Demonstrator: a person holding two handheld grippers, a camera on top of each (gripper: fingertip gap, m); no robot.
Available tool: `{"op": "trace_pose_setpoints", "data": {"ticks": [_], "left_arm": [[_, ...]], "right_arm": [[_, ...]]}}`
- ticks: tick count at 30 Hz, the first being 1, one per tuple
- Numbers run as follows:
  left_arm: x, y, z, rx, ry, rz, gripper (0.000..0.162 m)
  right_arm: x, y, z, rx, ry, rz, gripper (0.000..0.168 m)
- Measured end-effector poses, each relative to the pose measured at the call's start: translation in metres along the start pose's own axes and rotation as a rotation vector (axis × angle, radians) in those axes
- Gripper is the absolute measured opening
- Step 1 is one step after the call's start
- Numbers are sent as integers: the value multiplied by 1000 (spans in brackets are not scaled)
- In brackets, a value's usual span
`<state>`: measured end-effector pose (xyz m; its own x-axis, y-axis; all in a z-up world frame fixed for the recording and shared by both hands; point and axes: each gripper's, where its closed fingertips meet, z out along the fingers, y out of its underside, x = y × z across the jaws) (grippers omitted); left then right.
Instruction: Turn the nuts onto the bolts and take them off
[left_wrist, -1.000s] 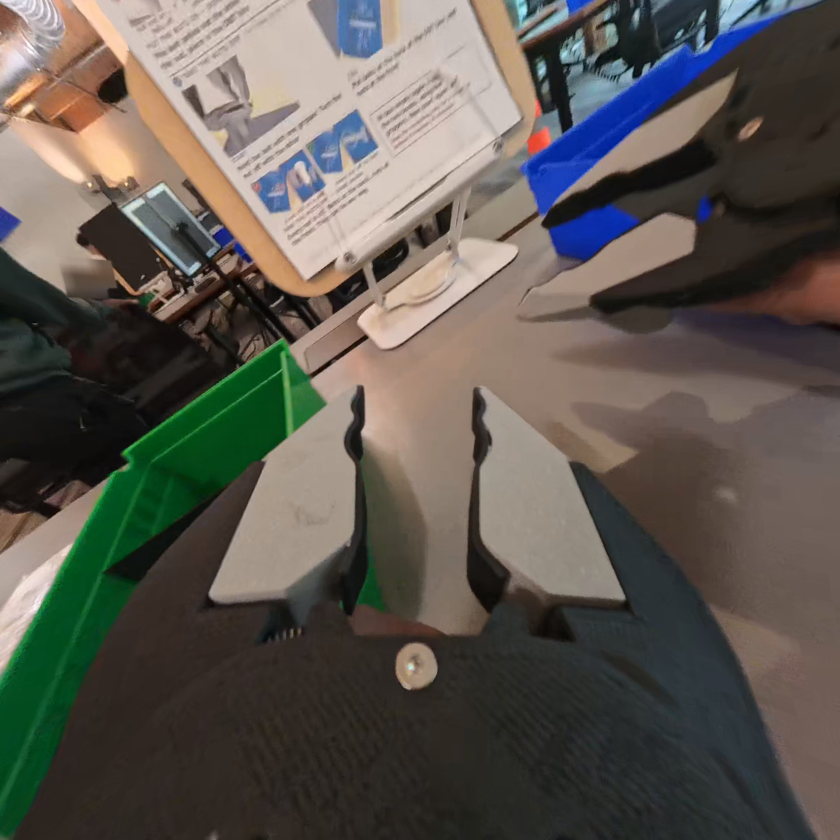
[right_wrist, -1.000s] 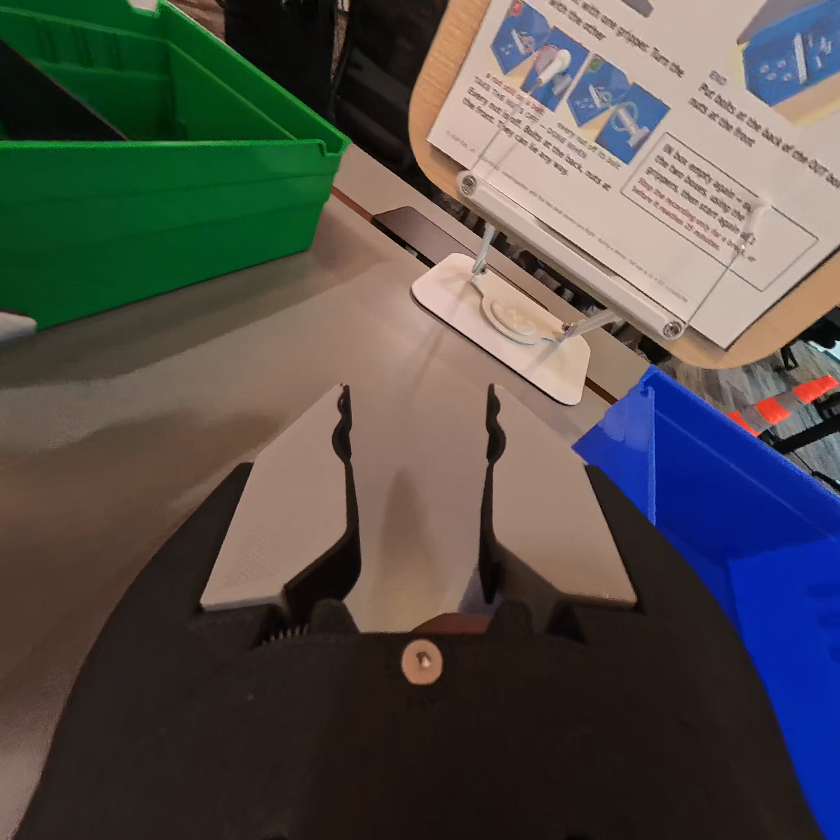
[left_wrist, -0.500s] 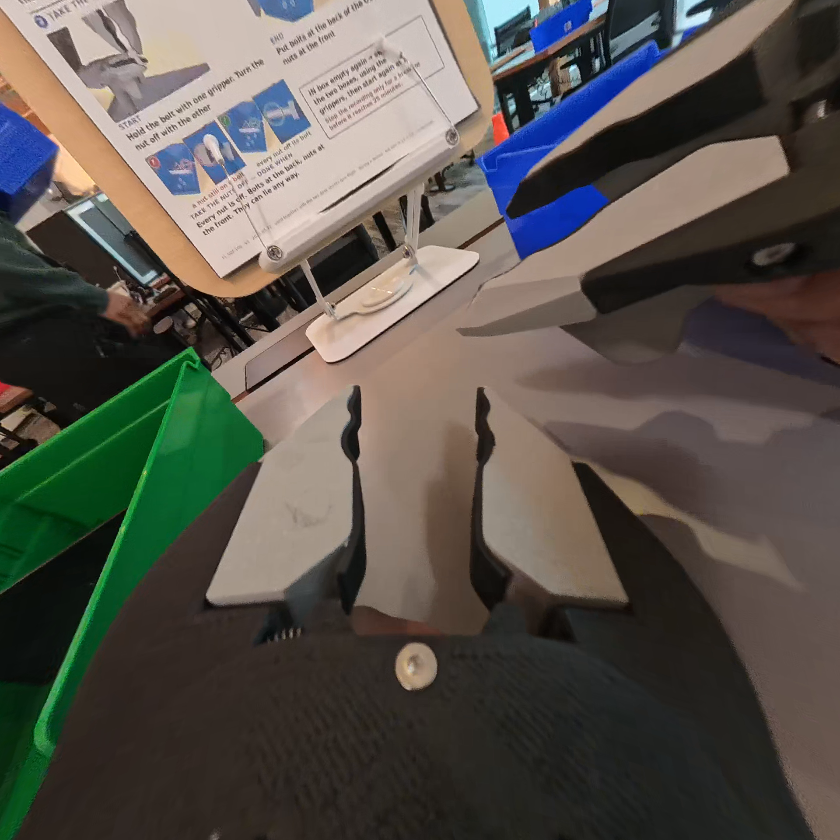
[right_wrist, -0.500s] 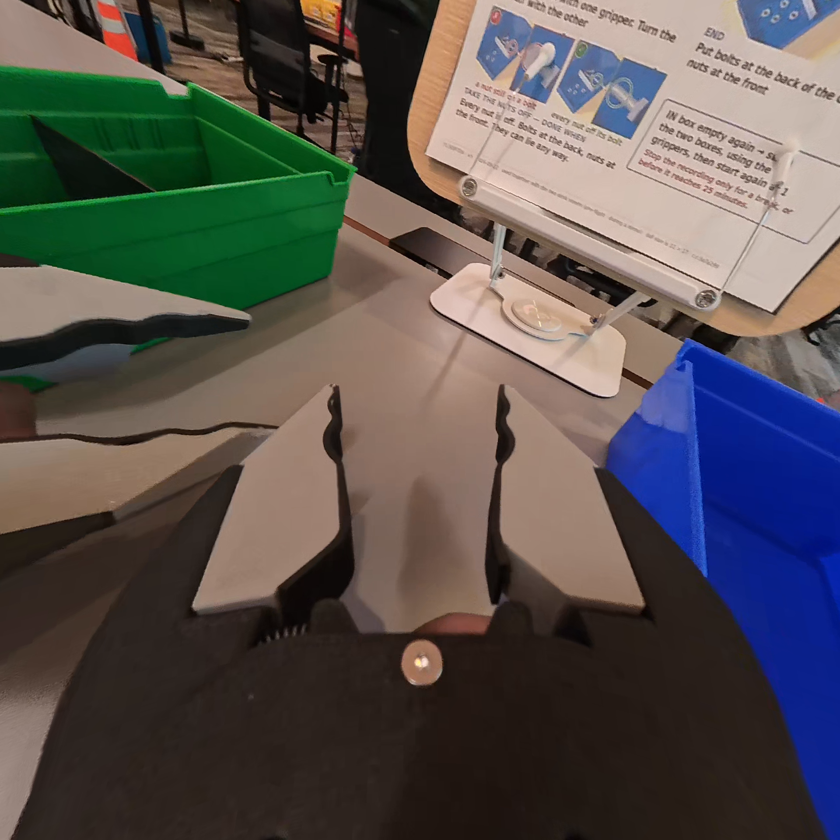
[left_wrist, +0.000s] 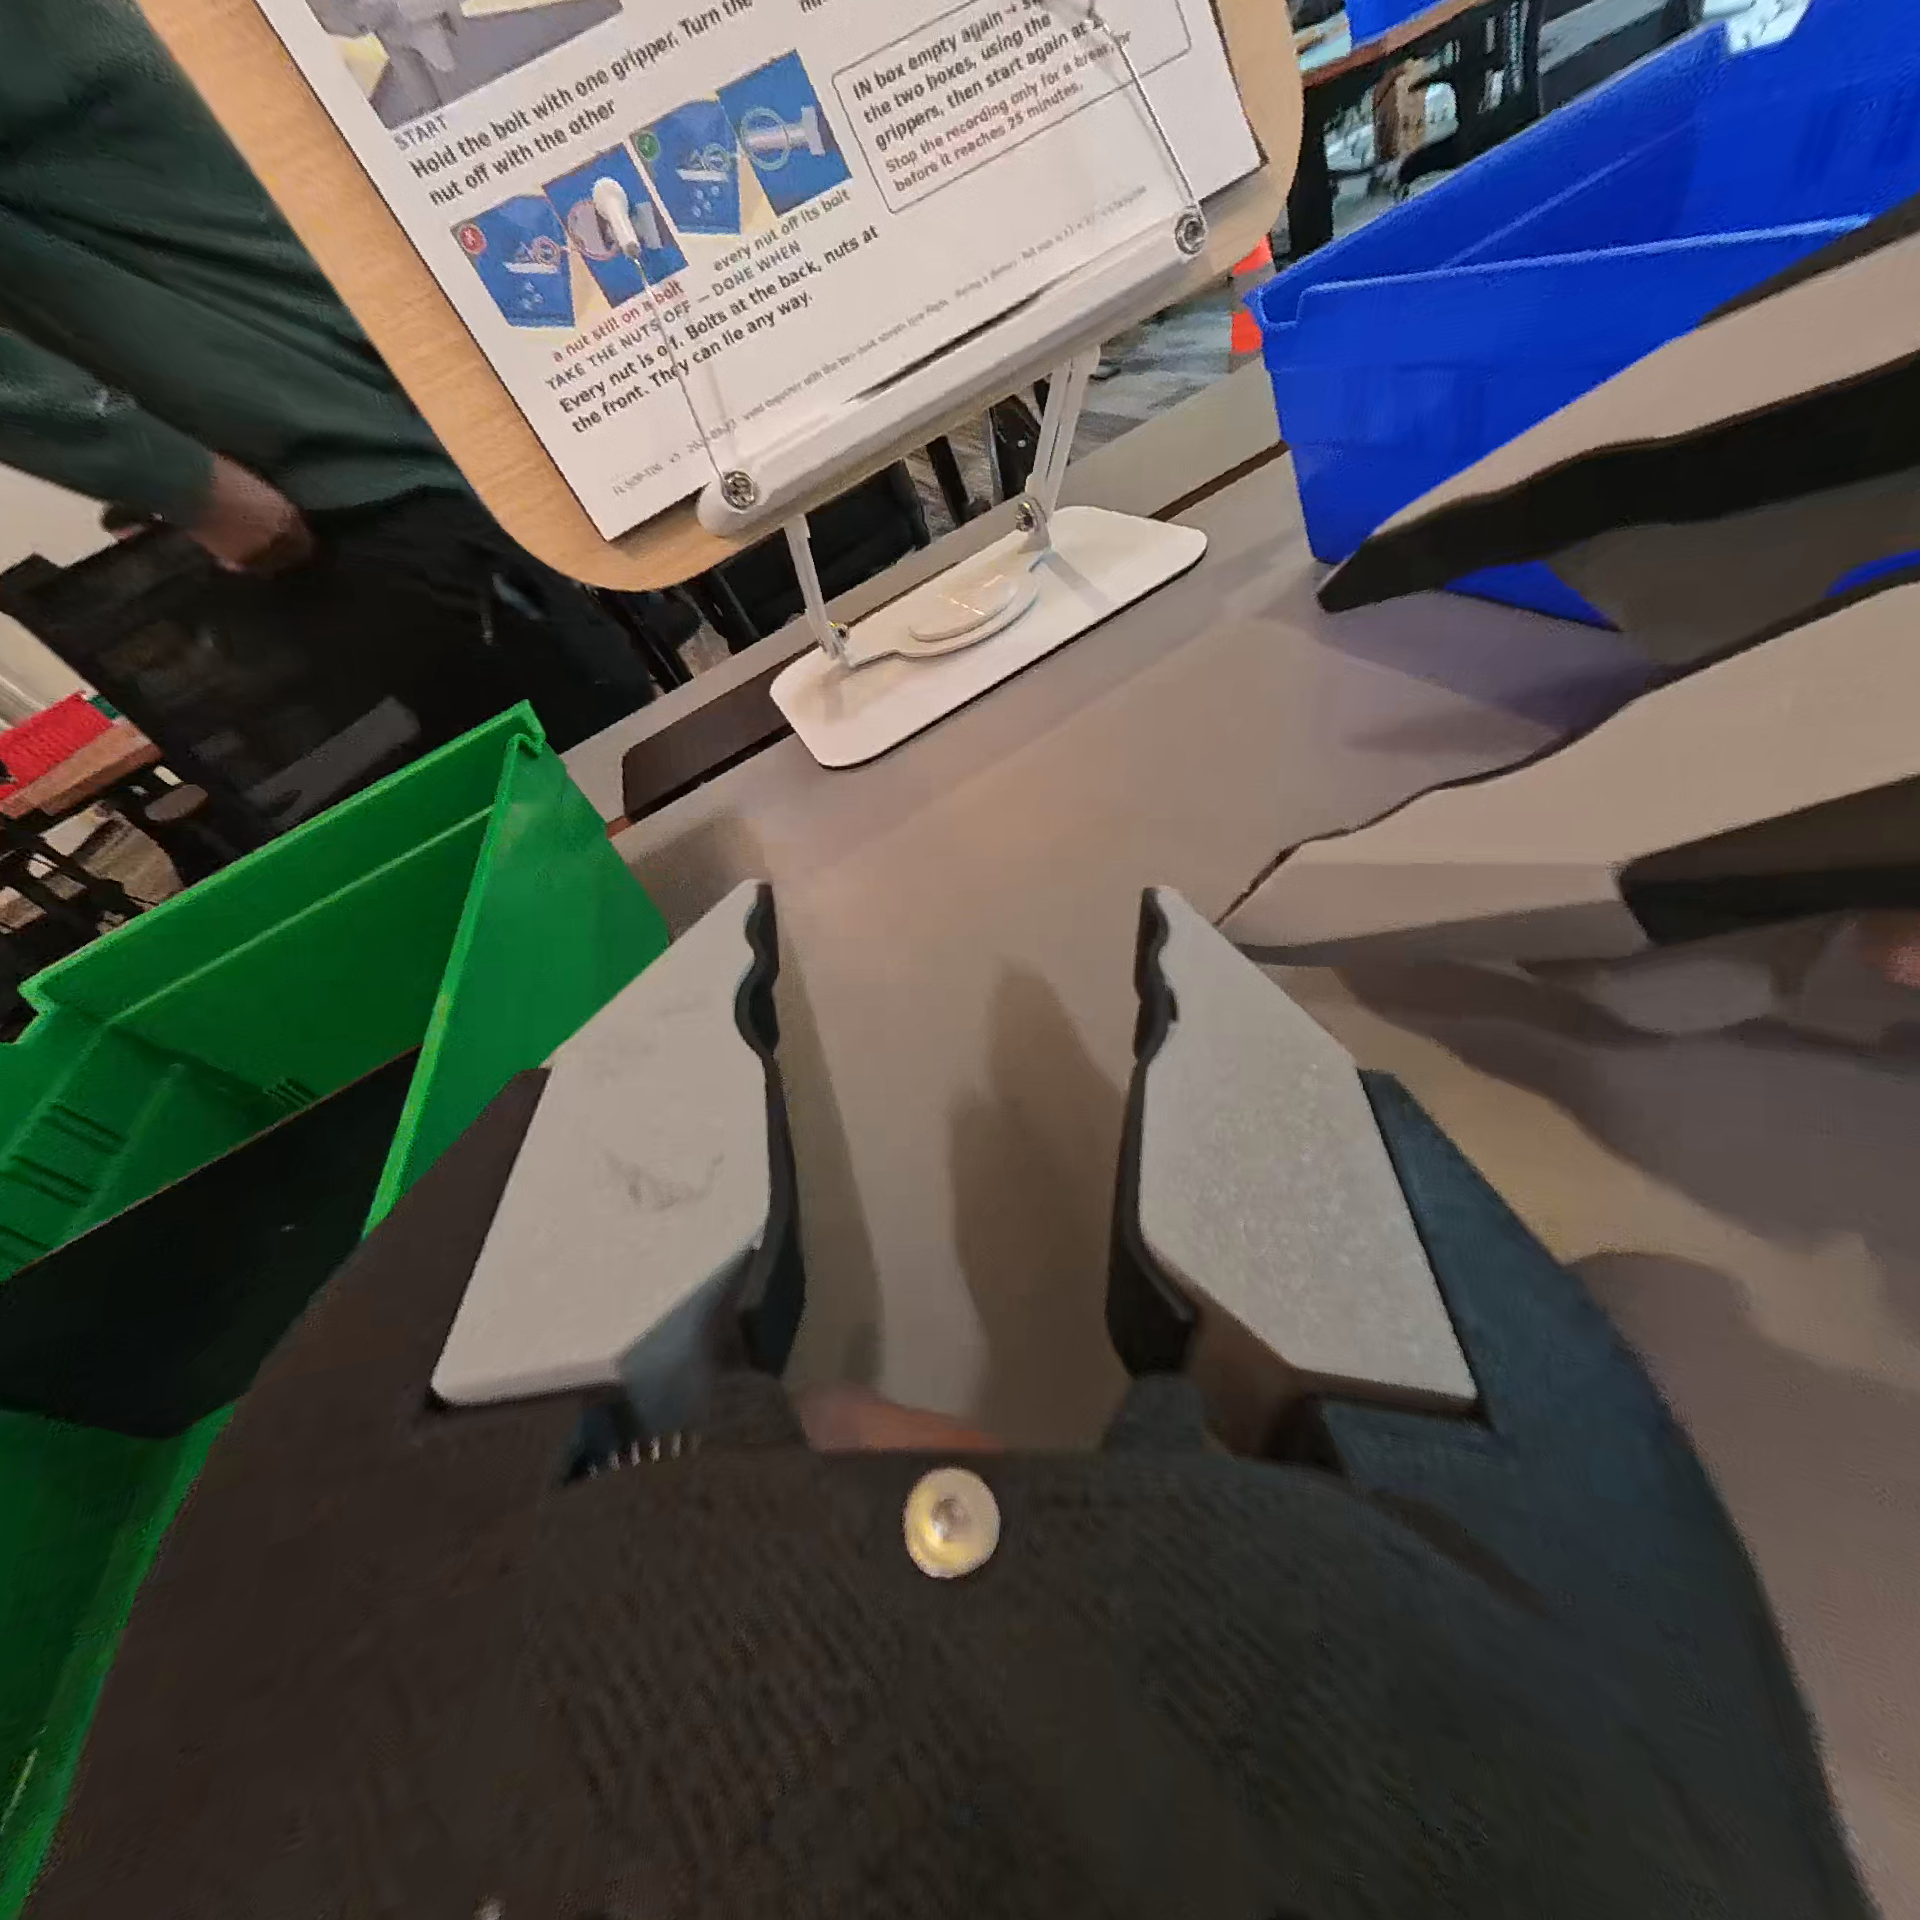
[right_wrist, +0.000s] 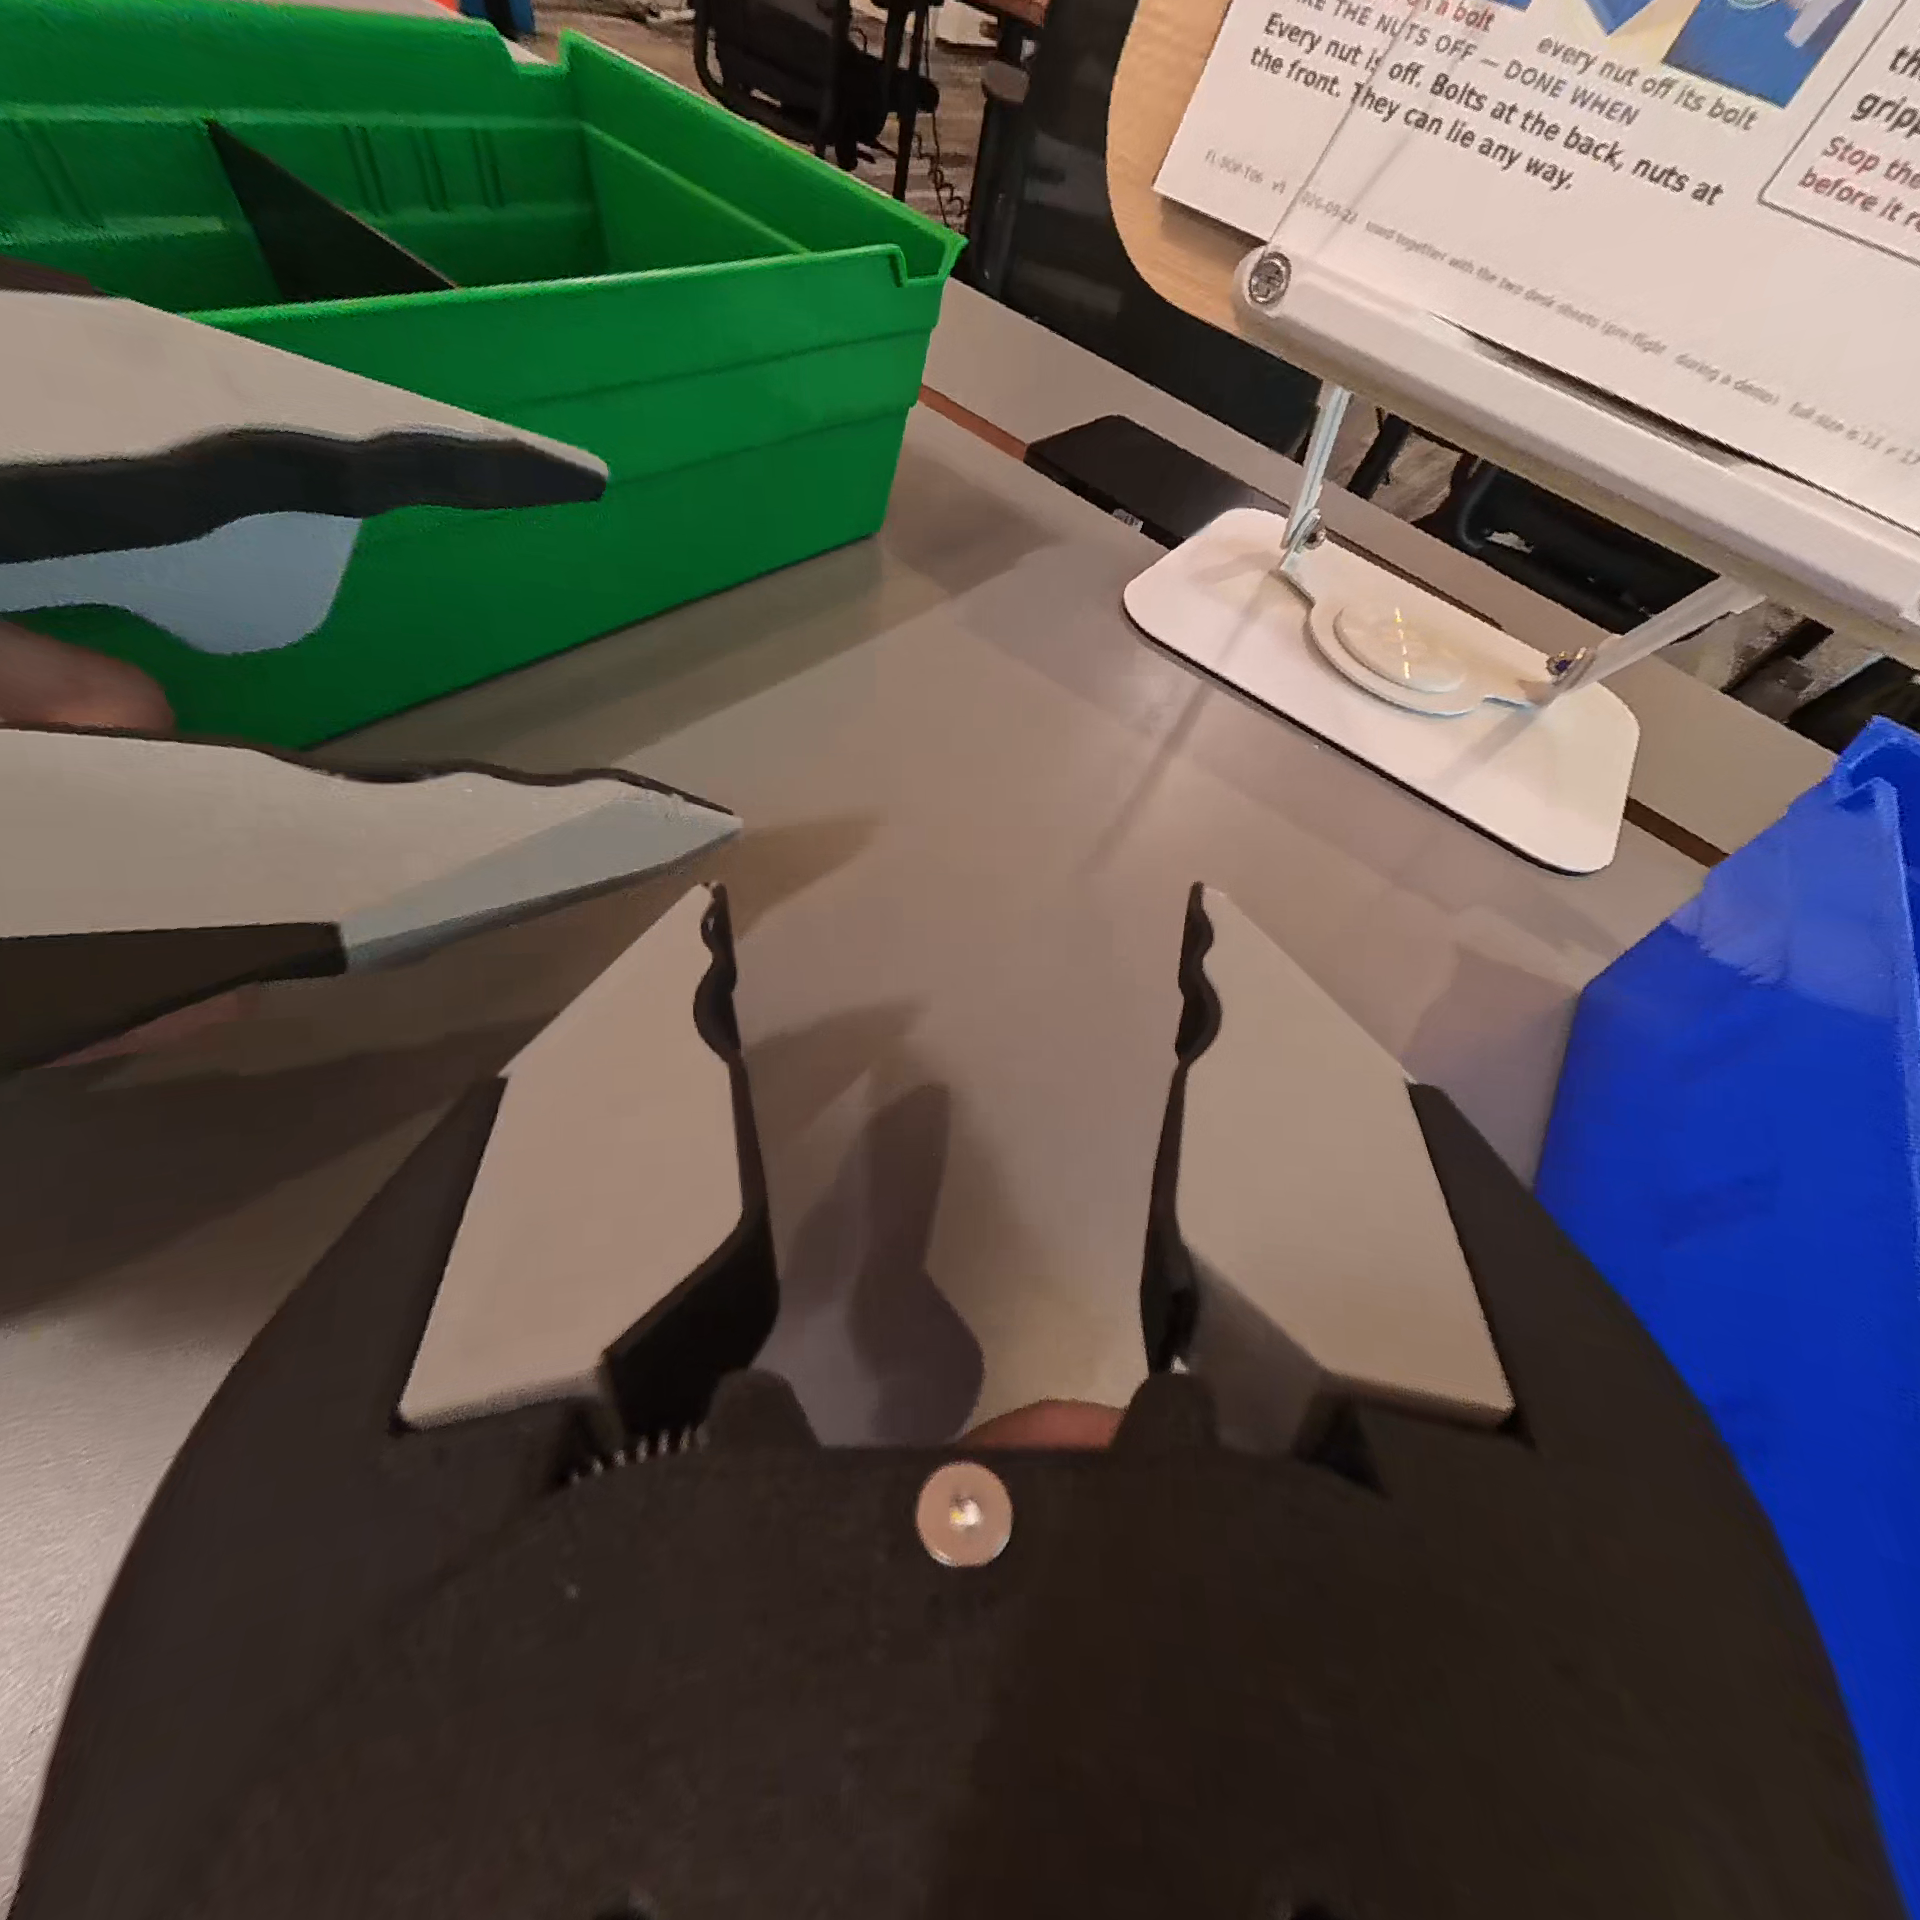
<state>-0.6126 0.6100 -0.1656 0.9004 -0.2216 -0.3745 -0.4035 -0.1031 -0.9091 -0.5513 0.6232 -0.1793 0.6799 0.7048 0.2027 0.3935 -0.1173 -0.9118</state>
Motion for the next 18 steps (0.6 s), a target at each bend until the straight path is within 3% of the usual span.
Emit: {"op": "trace_pose_setpoints", "data": {"ticks": [9,10,11,13,15,18], "left_arm": [[3,6,2,-32,-11,54,69],[2,5,1,-26,-15,58,67],[3,4,0,-17,-14,63,51],[3,1,-3,5,-17,62,7],[6,2,-2,2,6,56,0],[6,4,-2,-7,3,72,0]], "right_arm": [[-3,-4,-7,8,-5,-45,80],[-9,-3,-8,-5,-40,-67,28],[-17,-2,-11,-7,-88,-91,0],[-16,-3,-12,-1,-76,-90,0],[-17,1,-12,-12,-73,-85,0],[-18,1,-12,-5,-75,-69,15]]}}
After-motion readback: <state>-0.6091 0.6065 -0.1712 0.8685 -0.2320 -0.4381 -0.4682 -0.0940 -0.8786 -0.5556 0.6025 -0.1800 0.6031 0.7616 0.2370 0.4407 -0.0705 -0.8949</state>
